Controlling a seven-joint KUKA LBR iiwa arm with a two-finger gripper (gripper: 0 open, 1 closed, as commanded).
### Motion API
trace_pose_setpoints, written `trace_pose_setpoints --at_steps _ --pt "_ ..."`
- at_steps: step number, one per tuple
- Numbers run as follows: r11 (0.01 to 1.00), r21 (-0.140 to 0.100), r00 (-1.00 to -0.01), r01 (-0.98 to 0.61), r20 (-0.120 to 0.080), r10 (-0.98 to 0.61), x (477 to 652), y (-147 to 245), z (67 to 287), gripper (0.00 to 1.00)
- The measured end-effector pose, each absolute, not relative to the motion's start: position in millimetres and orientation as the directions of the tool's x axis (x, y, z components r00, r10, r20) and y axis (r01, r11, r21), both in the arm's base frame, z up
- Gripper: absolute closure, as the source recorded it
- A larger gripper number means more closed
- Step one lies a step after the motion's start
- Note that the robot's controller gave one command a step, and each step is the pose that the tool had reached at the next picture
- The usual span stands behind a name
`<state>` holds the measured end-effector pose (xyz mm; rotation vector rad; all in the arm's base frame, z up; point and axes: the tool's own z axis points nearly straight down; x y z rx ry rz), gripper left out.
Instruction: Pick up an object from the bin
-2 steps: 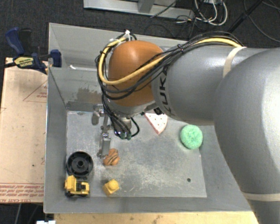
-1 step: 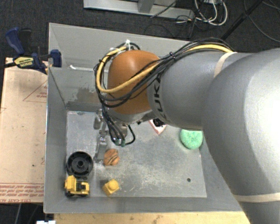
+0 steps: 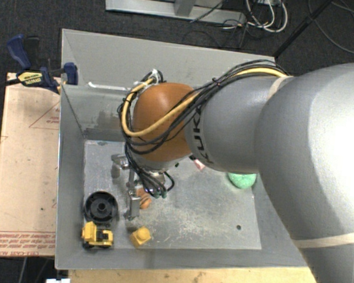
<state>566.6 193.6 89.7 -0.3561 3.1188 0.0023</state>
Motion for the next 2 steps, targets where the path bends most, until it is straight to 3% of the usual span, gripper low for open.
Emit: trace_pose_setpoints --at_steps 1,2 --pt "0.970 0.001 -0.970 -0.242 0.001 -0.242 553.1 192.0 76.1 0.00" --pt "0.977 0.001 -0.977 -0.212 0.000 -0.212 527.3 211.4 72.2 0.00"
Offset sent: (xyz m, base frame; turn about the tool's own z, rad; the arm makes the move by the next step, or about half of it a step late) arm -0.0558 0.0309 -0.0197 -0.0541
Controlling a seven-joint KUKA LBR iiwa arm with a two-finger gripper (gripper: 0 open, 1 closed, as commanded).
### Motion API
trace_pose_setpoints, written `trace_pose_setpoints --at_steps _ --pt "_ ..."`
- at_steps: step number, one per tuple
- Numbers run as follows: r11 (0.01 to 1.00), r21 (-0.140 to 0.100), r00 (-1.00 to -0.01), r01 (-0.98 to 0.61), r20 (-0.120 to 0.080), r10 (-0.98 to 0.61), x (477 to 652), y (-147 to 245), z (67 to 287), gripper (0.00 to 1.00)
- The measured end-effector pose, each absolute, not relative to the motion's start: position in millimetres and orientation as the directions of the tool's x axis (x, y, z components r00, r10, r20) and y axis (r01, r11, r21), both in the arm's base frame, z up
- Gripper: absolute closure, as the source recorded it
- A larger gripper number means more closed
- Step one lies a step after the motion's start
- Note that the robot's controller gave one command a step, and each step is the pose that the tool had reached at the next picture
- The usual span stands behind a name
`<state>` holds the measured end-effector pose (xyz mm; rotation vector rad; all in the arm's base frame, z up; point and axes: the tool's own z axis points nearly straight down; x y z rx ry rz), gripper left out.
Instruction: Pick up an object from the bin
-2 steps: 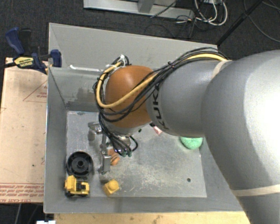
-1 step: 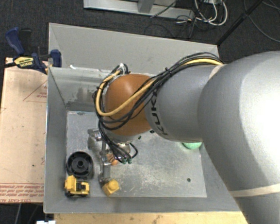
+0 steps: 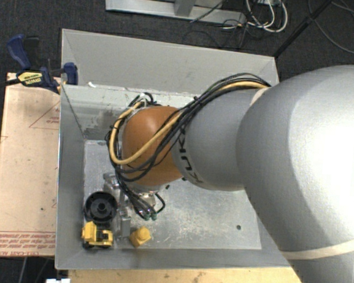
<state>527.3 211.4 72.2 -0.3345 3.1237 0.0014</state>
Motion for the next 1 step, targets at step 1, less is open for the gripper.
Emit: trace_pose_setpoints --at_steps 1 --pt "0.892 0.001 -0.892 -0.452 -0.006 -0.452 530.5 238.5 72.5 1.00"
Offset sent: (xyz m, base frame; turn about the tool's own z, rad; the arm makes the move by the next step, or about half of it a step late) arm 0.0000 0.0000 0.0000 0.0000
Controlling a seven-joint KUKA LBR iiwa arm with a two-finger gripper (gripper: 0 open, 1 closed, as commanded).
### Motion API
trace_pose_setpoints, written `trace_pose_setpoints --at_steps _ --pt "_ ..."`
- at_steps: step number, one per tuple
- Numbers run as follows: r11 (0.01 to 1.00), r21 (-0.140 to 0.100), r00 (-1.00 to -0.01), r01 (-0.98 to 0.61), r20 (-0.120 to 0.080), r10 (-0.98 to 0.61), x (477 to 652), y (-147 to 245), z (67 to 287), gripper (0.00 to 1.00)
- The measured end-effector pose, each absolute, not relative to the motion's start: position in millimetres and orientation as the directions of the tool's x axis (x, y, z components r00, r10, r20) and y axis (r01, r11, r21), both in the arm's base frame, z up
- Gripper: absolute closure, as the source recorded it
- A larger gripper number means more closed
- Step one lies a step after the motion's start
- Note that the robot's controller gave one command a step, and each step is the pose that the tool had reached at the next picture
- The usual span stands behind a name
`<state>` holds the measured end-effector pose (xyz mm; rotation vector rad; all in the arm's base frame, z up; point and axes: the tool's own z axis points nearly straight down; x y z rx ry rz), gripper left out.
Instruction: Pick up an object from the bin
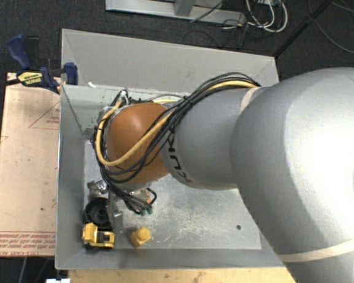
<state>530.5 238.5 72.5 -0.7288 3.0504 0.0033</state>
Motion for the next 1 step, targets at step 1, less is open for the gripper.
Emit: trace_pose_setpoints --at_steps 1 --pt "0.892 0.001 -0.892 -0.452 -0.005 -0.452 530.5 238.4 72.4 1.00"
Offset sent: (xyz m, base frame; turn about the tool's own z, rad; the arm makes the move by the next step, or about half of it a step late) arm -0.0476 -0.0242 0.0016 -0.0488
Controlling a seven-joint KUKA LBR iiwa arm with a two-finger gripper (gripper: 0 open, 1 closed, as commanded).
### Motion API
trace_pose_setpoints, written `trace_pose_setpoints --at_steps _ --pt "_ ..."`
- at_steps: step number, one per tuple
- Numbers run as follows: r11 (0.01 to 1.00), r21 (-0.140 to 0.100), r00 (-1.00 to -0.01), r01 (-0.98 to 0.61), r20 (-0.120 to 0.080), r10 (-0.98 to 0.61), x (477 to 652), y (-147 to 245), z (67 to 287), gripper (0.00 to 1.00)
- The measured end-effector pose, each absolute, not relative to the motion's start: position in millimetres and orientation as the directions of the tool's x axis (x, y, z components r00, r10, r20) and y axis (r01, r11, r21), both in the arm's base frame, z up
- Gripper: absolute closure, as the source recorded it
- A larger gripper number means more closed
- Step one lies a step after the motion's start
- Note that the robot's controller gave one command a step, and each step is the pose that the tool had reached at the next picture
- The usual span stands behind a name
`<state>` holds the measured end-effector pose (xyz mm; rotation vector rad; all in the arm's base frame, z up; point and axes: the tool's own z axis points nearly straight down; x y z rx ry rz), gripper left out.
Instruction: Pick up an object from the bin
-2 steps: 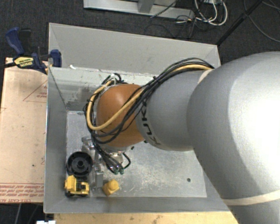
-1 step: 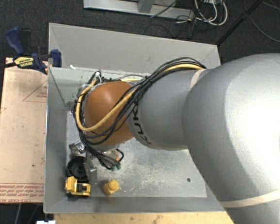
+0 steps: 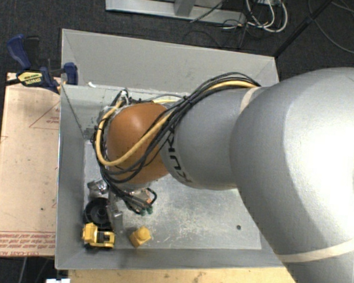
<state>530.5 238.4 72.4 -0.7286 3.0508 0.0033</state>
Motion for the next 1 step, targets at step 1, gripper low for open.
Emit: trace_pose_setpoints --at_steps 1 --pt "0.874 0.001 -0.874 -0.486 -0.012 -0.486 492.5 219.6 74.3 1.00"
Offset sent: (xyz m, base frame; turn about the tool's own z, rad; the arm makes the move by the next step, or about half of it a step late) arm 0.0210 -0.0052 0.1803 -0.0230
